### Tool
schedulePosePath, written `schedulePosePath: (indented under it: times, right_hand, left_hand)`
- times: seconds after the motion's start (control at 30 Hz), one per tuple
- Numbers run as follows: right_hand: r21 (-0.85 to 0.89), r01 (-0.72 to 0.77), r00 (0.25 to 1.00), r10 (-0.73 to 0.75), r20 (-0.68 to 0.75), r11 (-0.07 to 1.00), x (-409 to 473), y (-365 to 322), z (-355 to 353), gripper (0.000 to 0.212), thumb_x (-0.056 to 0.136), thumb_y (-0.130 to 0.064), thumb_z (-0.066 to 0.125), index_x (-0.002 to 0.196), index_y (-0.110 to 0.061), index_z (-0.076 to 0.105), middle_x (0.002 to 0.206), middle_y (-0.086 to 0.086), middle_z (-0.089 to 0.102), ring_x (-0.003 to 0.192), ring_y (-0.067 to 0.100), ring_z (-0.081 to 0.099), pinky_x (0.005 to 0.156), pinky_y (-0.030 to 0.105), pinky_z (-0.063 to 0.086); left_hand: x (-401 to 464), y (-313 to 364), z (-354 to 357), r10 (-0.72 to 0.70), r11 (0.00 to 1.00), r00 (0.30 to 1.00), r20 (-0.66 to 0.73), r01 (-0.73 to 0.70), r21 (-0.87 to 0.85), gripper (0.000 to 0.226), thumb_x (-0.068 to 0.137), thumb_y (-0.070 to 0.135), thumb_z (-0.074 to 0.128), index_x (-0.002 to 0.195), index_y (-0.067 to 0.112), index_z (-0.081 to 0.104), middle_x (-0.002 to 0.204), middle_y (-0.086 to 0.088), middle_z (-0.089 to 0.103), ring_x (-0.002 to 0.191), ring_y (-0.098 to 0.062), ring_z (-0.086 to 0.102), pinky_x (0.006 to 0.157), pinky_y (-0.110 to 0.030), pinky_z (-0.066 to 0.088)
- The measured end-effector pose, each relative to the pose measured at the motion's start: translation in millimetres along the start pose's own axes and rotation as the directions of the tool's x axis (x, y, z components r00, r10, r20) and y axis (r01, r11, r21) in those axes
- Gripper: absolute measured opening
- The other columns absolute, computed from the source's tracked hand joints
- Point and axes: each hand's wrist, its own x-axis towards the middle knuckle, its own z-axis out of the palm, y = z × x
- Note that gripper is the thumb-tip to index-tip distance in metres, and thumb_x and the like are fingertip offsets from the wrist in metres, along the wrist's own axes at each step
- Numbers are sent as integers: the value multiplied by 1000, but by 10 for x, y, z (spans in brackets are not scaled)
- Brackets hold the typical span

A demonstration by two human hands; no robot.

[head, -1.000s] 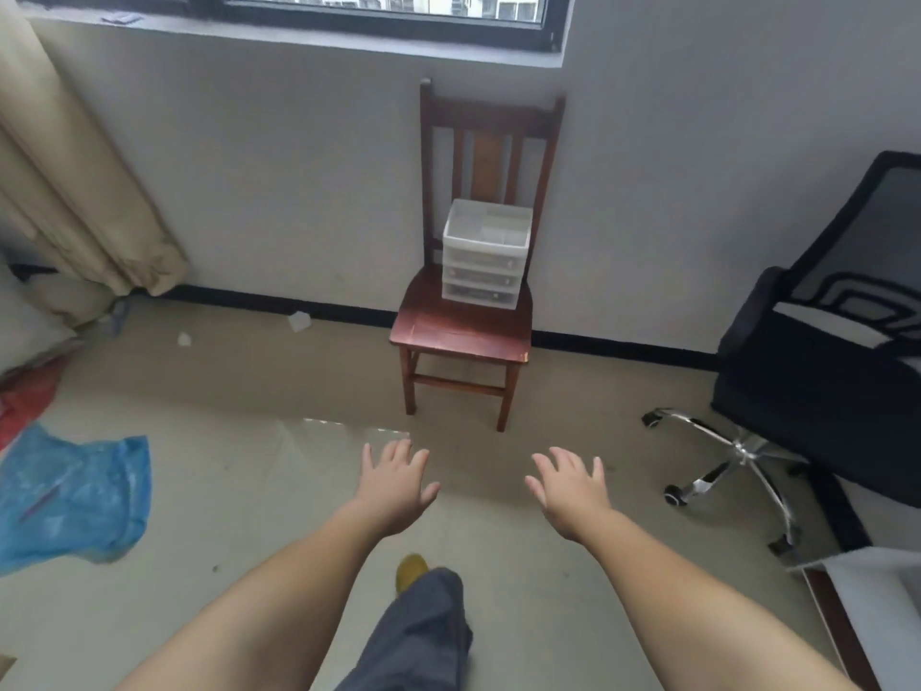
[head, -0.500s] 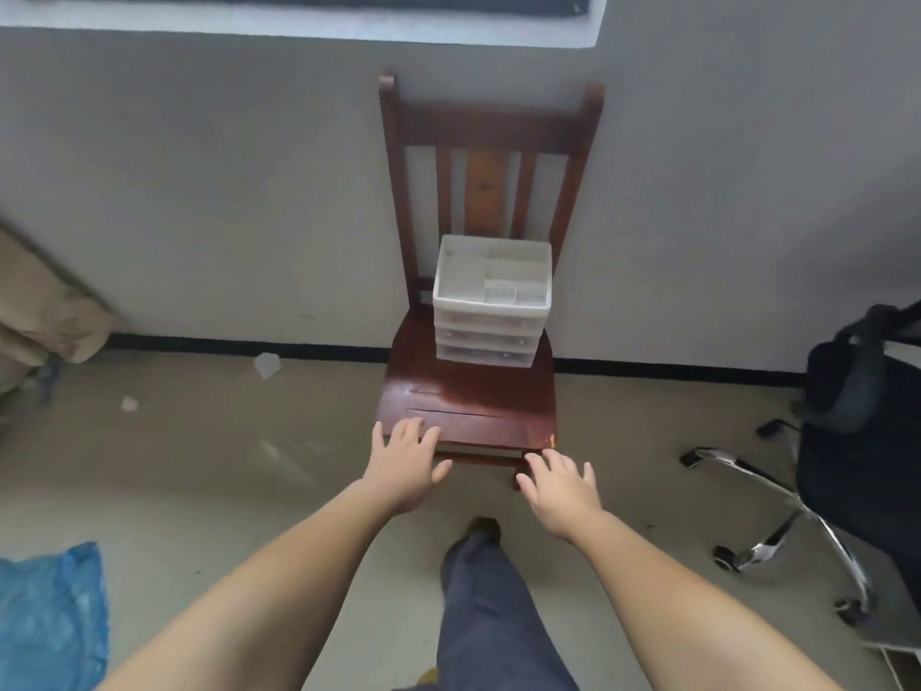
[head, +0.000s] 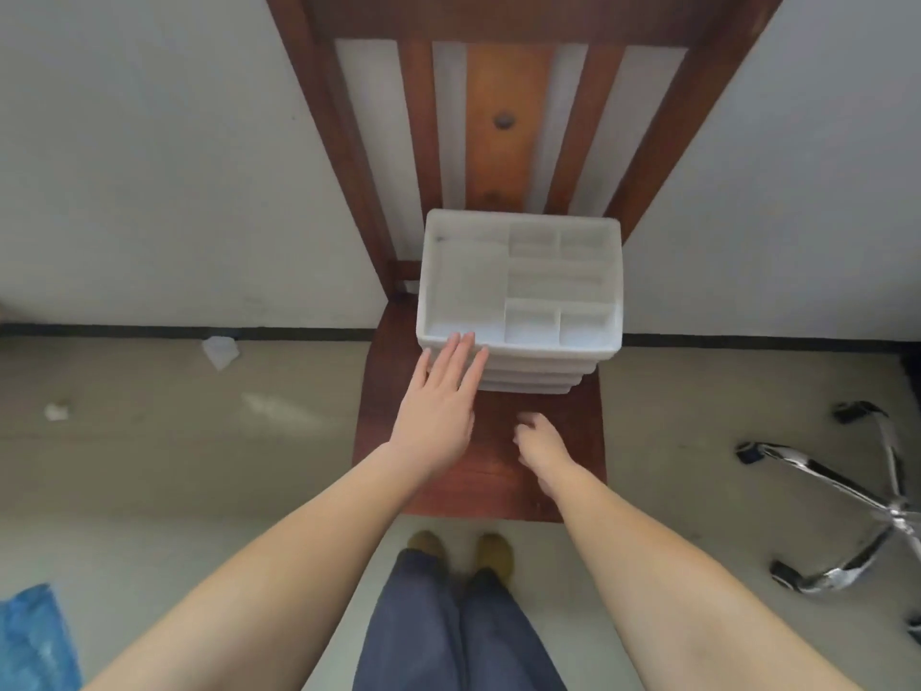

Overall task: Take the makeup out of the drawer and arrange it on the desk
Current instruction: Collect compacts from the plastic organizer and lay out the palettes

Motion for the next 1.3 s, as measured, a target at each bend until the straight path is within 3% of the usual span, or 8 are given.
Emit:
schedulePosePath:
  times: [0.1, 0.23, 0.37, 0.87, 1.0, 1.1, 1.17, 1.3]
  right_hand:
    - [565, -144, 988, 147, 41, 812, 375, -40, 240, 38, 96, -2, 31, 131, -11, 44, 125, 11, 53, 120, 27, 52, 95, 40, 43]
    - [848, -165, 980, 181, 83, 504, 695, -175, 371, 38, 100, -9, 30, 136, -10, 43, 135, 12, 52, 121, 24, 52, 95, 38, 45]
    - [922, -151, 981, 167, 96, 356, 781, -265, 426, 39, 98, -5, 28, 132, -6, 48, 129, 10, 54, 123, 25, 50, 100, 39, 43]
    - [917, -259, 931, 331, 153, 305, 111, 682, 532, 40, 94, 8, 23, 127, -2, 42, 129, 23, 49, 104, 31, 55, 90, 43, 46]
    - [573, -395, 918, 297, 262, 718, -77, 571, 244, 36, 99, -1, 27, 131, 3, 42, 128, 23, 54, 100, 27, 60, 80, 34, 51]
    - [37, -141, 976, 132, 176, 989, -96, 320, -51, 30, 98, -6, 30, 111, -3, 57, 113, 18, 66, 82, 19, 65, 63, 20, 52]
    - [-267, 127, 991, -109, 81, 955, 23, 160, -221, 27, 96, -7, 35, 105, -9, 61, 113, 14, 66, 90, 21, 65, 72, 23, 51]
    - [-837, 359, 914, -336, 226, 414, 511, 95, -285, 58, 87, -2, 49, 142, -12, 32, 154, 12, 18, 138, 30, 28, 107, 39, 34]
  left_hand:
    - [78, -70, 211, 58, 997, 987, -148, -51, 49, 73, 75, 2, 52, 145, 7, 30, 151, -16, 31, 141, -32, 26, 114, -50, 22]
    - [85, -101, 336, 85, 996, 961, -265, -71, 61, 68, 76, -1, 45, 143, 5, 36, 147, -17, 37, 138, -33, 31, 113, -52, 24]
    - [108, -66, 357, 72, 995, 958, -279, -50, 82, 63, 78, -1, 44, 141, 4, 38, 145, -19, 40, 137, -35, 33, 111, -54, 24]
    - [105, -16, 267, 68, 992, 985, -156, -50, 118, 83, 69, -6, 60, 144, 1, 28, 149, -23, 30, 139, -40, 24, 111, -57, 17]
    - [44, -78, 322, 117, 992, 978, -173, -109, 56, 78, 71, -5, 51, 145, 2, 28, 152, -22, 24, 143, -38, 15, 114, -57, 16]
    - [-100, -146, 557, 425, 905, 905, -29, -425, -1, 61, 72, 2, 46, 133, 4, 49, 143, -21, 42, 133, -37, 38, 110, -51, 30]
    - [-97, -152, 726, 424, 905, 884, 196, -409, -112, 47, 78, 5, 51, 125, 6, 55, 134, -20, 50, 121, -36, 50, 102, -42, 41]
    - [225, -148, 1136, 75, 997, 919, 386, -69, -30, 46, 93, 20, 43, 136, 7, 36, 152, -16, 21, 141, -33, 21, 113, -40, 24]
